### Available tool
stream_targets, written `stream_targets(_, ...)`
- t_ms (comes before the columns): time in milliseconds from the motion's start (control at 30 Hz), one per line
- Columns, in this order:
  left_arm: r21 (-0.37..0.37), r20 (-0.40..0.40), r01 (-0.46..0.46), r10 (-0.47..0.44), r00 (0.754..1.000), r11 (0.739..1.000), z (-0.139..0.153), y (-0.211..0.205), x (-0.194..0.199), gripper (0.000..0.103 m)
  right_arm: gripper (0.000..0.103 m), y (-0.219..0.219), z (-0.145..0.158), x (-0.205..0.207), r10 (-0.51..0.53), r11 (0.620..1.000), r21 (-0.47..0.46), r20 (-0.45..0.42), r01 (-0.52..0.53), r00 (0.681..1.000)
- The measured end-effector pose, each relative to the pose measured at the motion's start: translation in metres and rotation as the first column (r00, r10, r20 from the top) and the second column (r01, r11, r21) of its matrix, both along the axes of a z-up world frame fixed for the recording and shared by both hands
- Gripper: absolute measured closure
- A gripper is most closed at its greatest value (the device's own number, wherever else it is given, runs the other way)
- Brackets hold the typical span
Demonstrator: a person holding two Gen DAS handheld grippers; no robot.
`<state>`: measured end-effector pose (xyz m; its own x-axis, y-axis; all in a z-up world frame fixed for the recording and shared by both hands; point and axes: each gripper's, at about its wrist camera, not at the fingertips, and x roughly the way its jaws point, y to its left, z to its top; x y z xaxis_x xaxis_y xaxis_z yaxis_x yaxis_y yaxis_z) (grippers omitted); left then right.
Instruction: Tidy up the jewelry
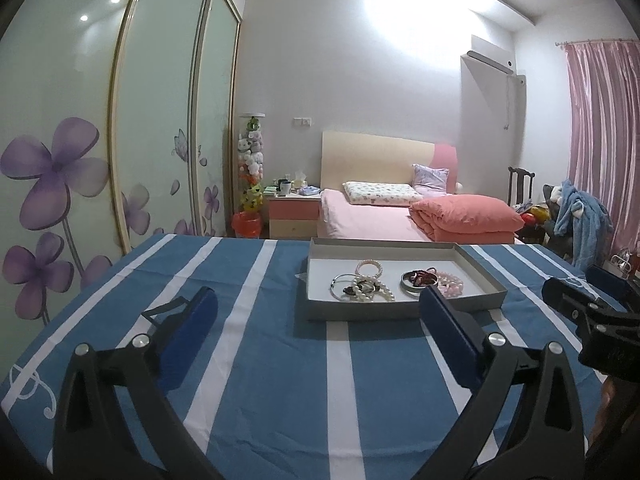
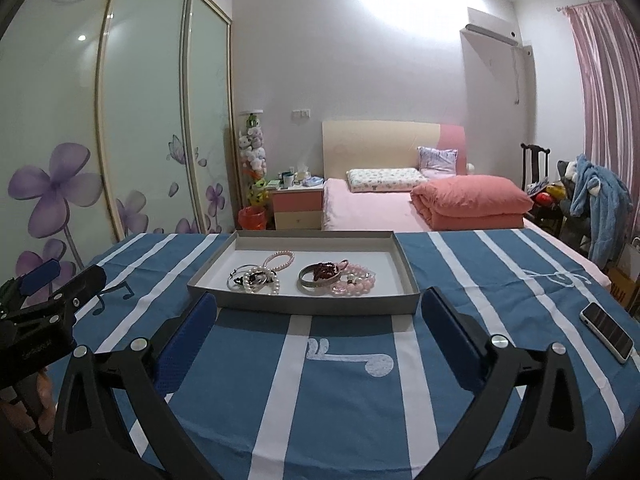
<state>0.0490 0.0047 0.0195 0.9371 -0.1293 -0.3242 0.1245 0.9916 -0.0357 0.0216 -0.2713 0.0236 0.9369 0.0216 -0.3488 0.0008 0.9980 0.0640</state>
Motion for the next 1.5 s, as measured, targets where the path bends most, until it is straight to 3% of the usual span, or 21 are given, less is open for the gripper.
stream_targets(1500,0.001,0.008,-0.006,0.006,1.000,1.000,-0.007,0.000,-0.008,0.004,0.002,-0.004,-0.007,-0.015,-0.029,1.000,0.009,0.033,0.029,0.999)
